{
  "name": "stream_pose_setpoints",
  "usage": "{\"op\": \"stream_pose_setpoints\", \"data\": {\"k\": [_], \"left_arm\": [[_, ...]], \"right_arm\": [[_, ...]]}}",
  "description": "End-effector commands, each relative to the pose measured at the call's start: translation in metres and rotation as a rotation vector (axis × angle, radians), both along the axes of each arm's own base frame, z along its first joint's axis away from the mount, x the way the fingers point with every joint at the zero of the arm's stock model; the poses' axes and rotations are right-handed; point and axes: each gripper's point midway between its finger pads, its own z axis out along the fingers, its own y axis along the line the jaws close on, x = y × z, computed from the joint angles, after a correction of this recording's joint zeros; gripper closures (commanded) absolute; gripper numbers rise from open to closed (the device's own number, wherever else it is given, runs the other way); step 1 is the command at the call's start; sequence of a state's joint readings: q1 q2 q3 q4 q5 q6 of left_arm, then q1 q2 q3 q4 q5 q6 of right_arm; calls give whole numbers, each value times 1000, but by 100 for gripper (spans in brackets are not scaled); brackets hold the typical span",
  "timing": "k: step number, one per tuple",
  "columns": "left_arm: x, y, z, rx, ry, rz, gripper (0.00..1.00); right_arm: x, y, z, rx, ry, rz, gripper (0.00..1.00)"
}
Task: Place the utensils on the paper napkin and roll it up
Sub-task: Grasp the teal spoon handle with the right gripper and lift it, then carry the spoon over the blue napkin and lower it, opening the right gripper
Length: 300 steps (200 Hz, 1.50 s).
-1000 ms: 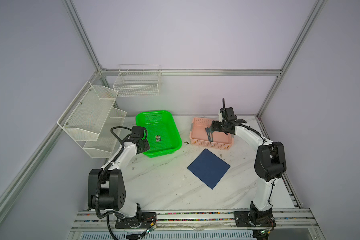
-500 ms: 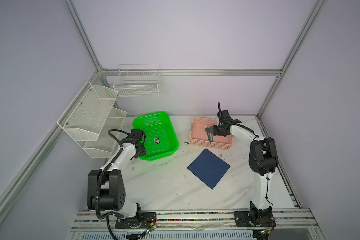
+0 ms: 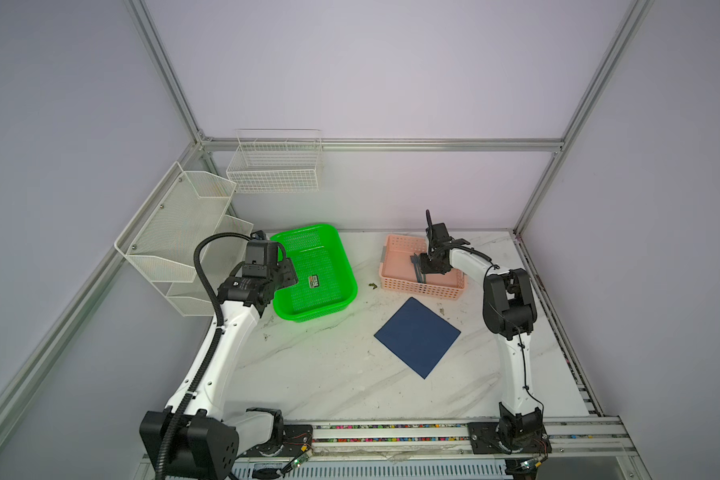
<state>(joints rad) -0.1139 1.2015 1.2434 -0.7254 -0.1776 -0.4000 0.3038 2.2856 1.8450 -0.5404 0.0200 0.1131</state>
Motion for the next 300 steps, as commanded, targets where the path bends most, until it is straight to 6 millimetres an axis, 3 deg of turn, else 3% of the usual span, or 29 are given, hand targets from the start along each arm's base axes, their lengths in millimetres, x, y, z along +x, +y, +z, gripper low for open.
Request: {"op": "stream_pose_setpoints", "data": {"k": [1, 31, 103, 128, 147, 162, 177, 202, 224, 244, 259, 275, 300], "left_arm": [[0, -13, 53, -27, -152, -70, 35], [-8, -18, 67, -44, -199, -97, 34], [-17, -17, 75, -32, -228, -101, 34], [-20, -14, 80, -21, -243, -96, 34], [-21, -13, 83, -15, -251, -92, 33], [-22, -13, 84, -12, -254, -95, 33], [-23, -13, 86, -12, -259, -99, 33], [-25, -14, 91, -16, -277, -105, 33], [-26, -17, 96, -34, -292, -115, 33], [-27, -20, 99, -57, -309, -125, 33], [-28, -23, 101, -79, -319, -133, 33], [-29, -28, 99, -101, -327, -149, 33], [-31, -30, 95, -122, -332, -156, 33]], "right_arm": [[-1, -1, -10, -48, 25, 7, 57], [1, -3, -21, -73, 32, -9, 63], [1, -2, -42, -109, 84, 0, 71], [1, 1, -40, -101, 89, 8, 85], [2, 7, -34, -80, 82, 18, 87], [5, 9, -20, -70, 61, 18, 90], [11, 10, 6, -71, 15, 8, 91], [19, 9, 67, -53, -92, -17, 92], [12, 9, 121, -17, -179, -24, 92], [-5, 11, 158, 21, -243, -20, 92], [-25, 13, 176, 57, -264, -17, 94], [-53, 21, 185, 99, -284, -1, 94], [-104, 35, 180, 153, -266, 13, 96]]}}
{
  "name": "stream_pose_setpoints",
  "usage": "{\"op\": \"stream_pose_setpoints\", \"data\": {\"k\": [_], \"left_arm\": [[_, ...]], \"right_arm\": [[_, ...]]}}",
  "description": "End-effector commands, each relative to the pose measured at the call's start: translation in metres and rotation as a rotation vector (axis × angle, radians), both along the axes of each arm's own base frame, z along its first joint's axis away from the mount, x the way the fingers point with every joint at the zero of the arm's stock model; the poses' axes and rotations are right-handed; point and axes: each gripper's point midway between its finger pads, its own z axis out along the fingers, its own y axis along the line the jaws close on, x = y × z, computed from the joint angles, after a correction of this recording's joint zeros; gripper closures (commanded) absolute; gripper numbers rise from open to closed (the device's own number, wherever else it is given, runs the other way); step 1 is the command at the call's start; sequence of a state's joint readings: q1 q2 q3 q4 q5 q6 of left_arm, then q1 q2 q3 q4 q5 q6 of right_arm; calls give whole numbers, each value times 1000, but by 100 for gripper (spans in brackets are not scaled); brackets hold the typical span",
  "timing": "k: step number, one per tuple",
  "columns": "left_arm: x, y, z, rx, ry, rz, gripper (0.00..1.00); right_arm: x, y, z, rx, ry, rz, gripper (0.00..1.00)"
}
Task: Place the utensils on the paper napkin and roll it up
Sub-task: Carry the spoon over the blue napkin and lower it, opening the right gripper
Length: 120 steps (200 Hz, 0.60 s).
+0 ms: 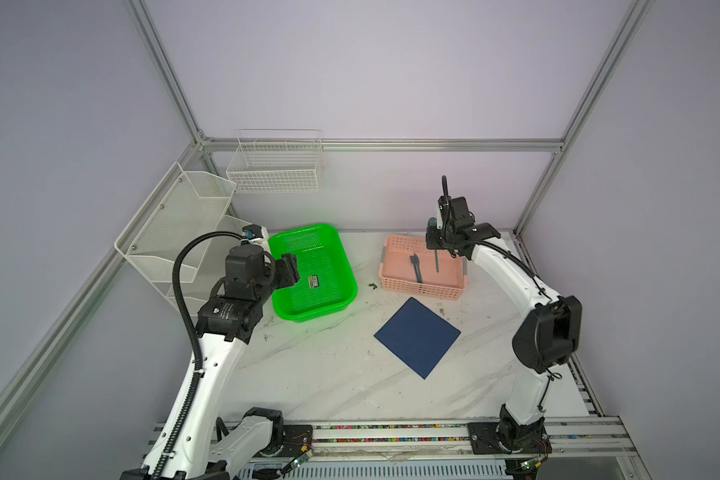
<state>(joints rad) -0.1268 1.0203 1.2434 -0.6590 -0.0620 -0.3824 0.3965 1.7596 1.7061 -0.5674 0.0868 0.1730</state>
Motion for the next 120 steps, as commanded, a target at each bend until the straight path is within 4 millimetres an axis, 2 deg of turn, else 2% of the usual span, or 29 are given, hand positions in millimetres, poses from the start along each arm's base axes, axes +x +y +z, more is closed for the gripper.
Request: {"op": "stream_pose_setpoints", "data": {"k": [1, 30, 55, 84, 120], "left_arm": [[-3, -9, 24, -48, -94, -38, 33], [-4, -19, 15, -95, -91, -72, 33], [-5, -27, 2, -107, -74, -93, 33], [-8, -33, -11, -118, -50, -109, 33], [-12, -34, -16, -120, -46, -105, 33]], "right_arm": [[-42, 19, -33, 41, 82, 24, 96], [-102, 43, -61, 102, 125, 60, 96], [-132, 45, -101, 95, 183, 49, 96], [-144, 40, -140, 75, 236, 32, 96], [-142, 43, -172, 67, 274, 20, 96]]}}
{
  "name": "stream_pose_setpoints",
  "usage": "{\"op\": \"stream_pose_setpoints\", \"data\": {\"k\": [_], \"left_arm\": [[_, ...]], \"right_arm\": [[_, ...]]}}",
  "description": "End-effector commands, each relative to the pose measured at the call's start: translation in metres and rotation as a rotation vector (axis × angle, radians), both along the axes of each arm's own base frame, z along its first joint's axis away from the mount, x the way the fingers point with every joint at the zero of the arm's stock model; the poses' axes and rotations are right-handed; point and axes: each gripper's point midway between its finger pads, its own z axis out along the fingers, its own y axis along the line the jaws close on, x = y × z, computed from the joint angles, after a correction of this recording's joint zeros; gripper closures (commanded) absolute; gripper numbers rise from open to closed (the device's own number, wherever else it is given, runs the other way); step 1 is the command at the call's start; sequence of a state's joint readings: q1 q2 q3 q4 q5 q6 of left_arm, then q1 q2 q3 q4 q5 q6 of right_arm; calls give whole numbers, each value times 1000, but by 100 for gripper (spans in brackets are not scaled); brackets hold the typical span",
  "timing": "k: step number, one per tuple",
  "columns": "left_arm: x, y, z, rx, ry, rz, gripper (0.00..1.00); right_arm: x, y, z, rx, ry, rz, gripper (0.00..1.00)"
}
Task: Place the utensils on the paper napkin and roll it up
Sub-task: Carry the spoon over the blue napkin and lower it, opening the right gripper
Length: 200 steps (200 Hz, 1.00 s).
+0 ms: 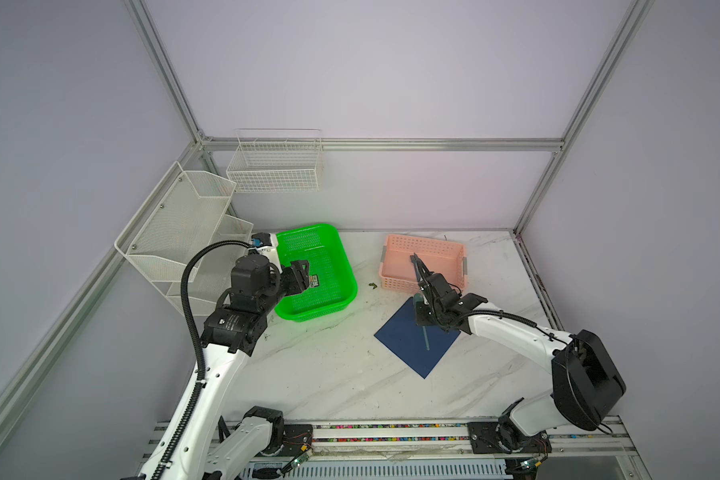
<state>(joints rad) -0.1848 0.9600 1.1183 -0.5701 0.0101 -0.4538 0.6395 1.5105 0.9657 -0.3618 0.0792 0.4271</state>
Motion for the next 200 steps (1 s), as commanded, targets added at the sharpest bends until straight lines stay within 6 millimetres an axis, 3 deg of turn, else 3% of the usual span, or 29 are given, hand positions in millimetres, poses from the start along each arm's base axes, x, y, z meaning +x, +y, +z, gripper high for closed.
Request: {"op": "stream_pose_setpoints", "data": {"k": [1, 44, 89, 200], "left_arm": [[-4, -3, 3, -24, -35, -9, 33], [-4, -1, 4, -14, -42, 1, 33], [-2, -3, 8, -14, -46, -4, 33], [-2, -4, 5, -16, -46, -10, 33]], "right_arm": [[15, 7, -8, 36, -28, -43, 96], [18, 5, -38, -8, 1, -66, 97], [24, 8, -46, -28, 2, -59, 97], [17, 3, -59, -54, 29, -63, 95]]}}
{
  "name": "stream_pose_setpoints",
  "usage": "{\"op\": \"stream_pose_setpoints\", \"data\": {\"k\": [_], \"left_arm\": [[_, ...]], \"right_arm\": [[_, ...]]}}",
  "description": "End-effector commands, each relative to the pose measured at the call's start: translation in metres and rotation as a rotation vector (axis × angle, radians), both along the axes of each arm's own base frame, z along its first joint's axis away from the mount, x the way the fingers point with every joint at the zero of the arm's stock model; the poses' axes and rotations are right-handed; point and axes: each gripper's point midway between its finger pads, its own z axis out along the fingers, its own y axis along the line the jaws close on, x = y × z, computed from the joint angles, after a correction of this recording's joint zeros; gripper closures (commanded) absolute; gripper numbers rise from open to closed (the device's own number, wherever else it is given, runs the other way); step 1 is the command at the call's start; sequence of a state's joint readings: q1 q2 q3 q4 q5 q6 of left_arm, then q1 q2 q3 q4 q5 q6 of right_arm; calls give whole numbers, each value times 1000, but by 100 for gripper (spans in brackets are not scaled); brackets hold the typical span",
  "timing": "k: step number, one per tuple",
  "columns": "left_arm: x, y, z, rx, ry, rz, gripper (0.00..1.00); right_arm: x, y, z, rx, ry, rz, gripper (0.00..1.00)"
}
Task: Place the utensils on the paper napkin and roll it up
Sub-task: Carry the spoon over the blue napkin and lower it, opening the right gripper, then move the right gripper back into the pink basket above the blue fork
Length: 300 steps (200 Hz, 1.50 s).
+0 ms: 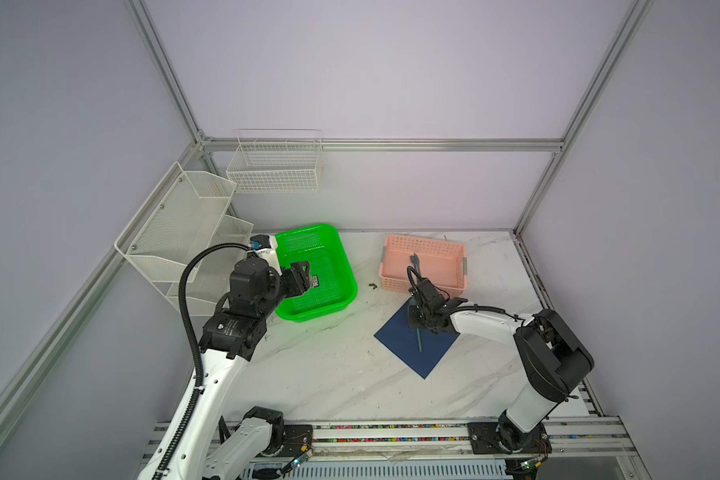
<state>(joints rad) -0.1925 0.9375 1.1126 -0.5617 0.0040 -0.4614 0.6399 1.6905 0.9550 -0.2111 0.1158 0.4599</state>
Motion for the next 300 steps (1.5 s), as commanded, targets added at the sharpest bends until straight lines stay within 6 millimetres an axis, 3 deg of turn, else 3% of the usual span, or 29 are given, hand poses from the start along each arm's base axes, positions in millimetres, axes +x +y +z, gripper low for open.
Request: {"op": "stream_pose_setpoints", "data": {"k": [1, 80, 179, 215, 236, 267, 283, 300], "left_arm": [[3, -4, -1, -6, -22, -11, 33], [3, -3, -2, 2, -23, -7, 33], [5, -3, -3, 6, -19, -8, 32], [5, -3, -2, 10, -23, -8, 33], [3, -2, 3, 15, -37, -5, 32], [0, 0, 15, 19, -70, -1, 32], [-1, -1, 20, 17, -81, -12, 32], [-1, -3, 21, 17, -87, -21, 32]], "right_arm": [[-3, -4, -10, -22, 9, -17, 95], [-6, -5, -14, -36, 14, -26, 93], [-6, -8, -19, -72, 22, -30, 79], [-7, -7, -11, -79, 16, -24, 74], [-7, -1, 12, -68, -12, -14, 71], [6, 10, 78, -4, -114, -11, 63], [27, 7, 112, -5, -195, -23, 58], [61, -4, 129, 1, -219, -48, 57]]}}
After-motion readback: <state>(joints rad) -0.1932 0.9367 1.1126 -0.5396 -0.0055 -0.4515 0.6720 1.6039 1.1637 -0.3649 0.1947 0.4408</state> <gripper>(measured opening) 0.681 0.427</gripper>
